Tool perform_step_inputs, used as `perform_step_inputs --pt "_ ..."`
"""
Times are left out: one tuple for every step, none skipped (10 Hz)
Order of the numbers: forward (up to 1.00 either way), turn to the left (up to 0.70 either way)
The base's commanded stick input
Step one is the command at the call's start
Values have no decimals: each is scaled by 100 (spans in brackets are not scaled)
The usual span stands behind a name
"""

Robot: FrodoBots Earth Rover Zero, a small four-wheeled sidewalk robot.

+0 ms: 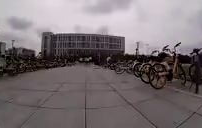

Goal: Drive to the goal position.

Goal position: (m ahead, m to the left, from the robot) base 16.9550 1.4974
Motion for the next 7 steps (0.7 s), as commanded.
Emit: perform_step_inputs --pt "60 1" --pt "60 1" --pt "60 1" --pt "60 1" --pt "60 1" --pt "60 1" --pt "60 1"
